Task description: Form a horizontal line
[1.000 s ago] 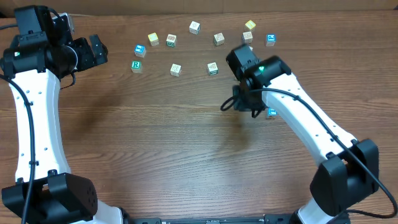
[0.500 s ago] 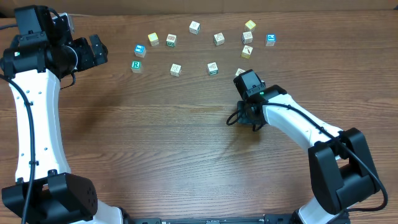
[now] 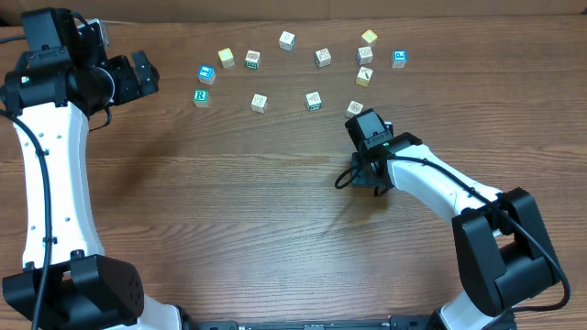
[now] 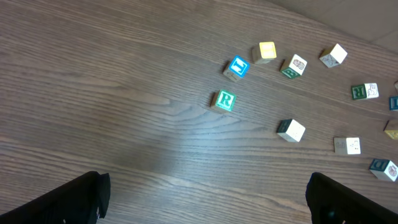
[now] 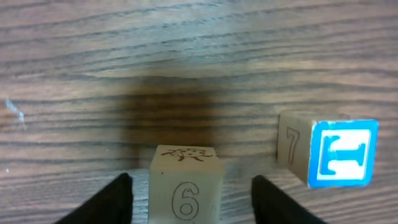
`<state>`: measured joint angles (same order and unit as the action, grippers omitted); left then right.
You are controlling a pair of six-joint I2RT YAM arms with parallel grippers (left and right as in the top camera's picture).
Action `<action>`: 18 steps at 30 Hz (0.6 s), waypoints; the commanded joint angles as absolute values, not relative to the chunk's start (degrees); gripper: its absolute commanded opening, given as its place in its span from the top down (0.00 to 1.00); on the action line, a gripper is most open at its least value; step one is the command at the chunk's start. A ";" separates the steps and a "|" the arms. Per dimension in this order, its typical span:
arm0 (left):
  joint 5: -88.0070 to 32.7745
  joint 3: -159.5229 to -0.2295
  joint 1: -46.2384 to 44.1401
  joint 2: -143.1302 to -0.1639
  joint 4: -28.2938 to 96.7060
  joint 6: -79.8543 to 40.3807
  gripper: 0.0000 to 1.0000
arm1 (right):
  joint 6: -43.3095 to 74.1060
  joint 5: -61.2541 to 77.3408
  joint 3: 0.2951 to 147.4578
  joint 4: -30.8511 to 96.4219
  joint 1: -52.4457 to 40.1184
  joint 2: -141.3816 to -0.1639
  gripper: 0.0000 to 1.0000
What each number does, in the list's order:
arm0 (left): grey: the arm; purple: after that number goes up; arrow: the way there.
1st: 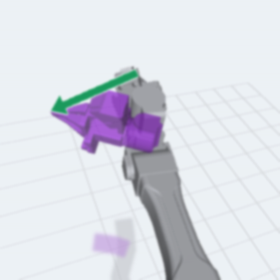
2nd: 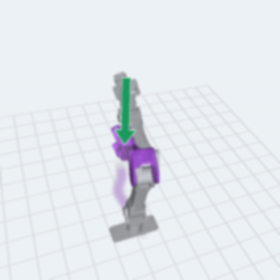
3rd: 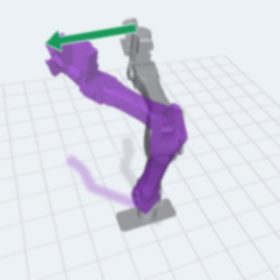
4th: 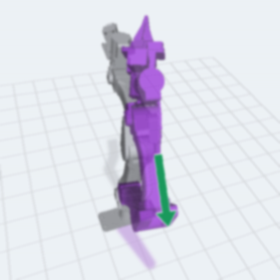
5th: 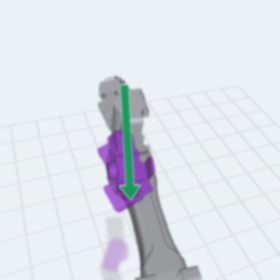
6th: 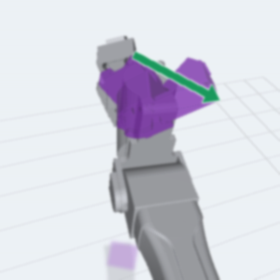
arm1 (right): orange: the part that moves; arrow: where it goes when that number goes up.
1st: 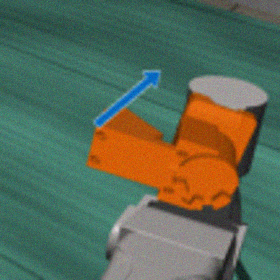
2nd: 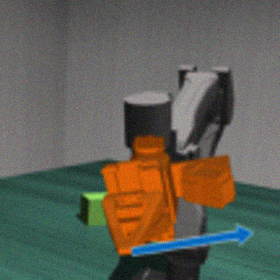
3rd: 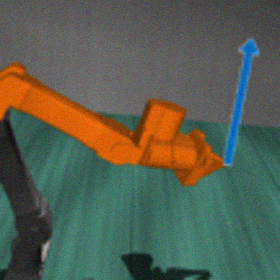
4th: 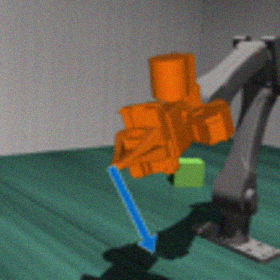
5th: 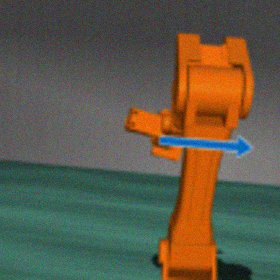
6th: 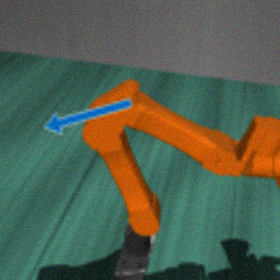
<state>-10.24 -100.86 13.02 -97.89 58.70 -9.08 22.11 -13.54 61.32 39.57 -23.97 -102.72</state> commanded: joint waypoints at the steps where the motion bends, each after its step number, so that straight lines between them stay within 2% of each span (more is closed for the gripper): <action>1: -10.04 -101.82 13.06 -97.95 58.61 -9.87 0.00 | 22.09 -14.35 60.75 38.30 -23.59 -102.76 0.41; 5: -10.07 -101.82 13.06 -97.95 58.63 -9.87 0.00 | 22.09 -14.28 64.05 37.82 -23.59 -102.74 0.43; 11: -10.07 -101.82 13.06 -97.95 58.61 -9.89 0.00 | 22.09 -13.26 75.16 44.62 -23.62 -102.74 0.44; 13: -10.07 -101.82 13.06 -97.95 58.61 -9.87 0.00 | 22.09 -9.82 76.86 45.84 -24.01 -102.74 0.54; 14: -10.04 -101.82 13.06 -97.95 58.63 -9.87 0.00 | 22.11 -7.35 76.90 45.91 -24.18 -102.74 0.64; 16: -10.04 -101.82 13.06 -97.95 58.61 -9.89 0.00 | 22.15 -1.32 76.73 46.94 -24.60 -102.96 0.91; 17: -10.07 -101.82 13.06 -97.95 58.63 -9.87 0.01 | 22.17 -0.08 76.47 47.29 -24.77 -102.98 0.96; 18: -10.07 -101.82 13.06 -97.95 58.61 -9.89 0.00 | 22.57 0.82 75.99 47.66 -25.04 -102.98 0.96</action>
